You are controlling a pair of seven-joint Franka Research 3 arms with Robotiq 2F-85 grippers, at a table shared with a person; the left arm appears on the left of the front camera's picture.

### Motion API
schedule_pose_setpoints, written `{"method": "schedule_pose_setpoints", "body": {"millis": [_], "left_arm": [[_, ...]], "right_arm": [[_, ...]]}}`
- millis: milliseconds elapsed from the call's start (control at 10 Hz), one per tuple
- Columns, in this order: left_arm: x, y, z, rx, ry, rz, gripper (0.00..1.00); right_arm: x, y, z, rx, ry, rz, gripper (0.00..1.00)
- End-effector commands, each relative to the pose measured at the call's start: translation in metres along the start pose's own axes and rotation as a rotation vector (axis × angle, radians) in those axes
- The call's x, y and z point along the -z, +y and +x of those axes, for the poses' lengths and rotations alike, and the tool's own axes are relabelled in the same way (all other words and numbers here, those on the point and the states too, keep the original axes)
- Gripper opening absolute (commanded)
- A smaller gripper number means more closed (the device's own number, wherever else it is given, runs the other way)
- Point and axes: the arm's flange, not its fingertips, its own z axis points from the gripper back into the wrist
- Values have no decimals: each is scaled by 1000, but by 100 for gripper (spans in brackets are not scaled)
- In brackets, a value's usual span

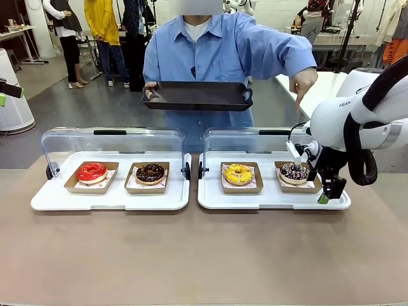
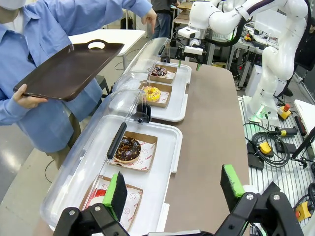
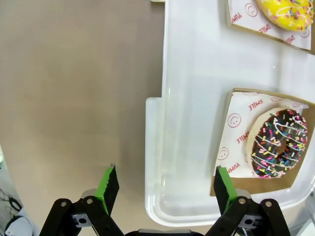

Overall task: Provide the desired donut to the person.
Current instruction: Pick up and lift the Paper togo box containing the Donut pointed at by the person.

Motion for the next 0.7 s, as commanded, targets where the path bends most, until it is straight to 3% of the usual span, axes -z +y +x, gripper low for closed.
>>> {"method": "schedule_pose_setpoints", "body": {"millis": [0,600], "left_arm": [[-1,0,1,4,-7,-1,100],[-1,0,1,4,-7,-1,100]], "right_arm": [[10,-5,-8,2,1,24,100],[27,-32,-18,55,-10,11,100]]}}
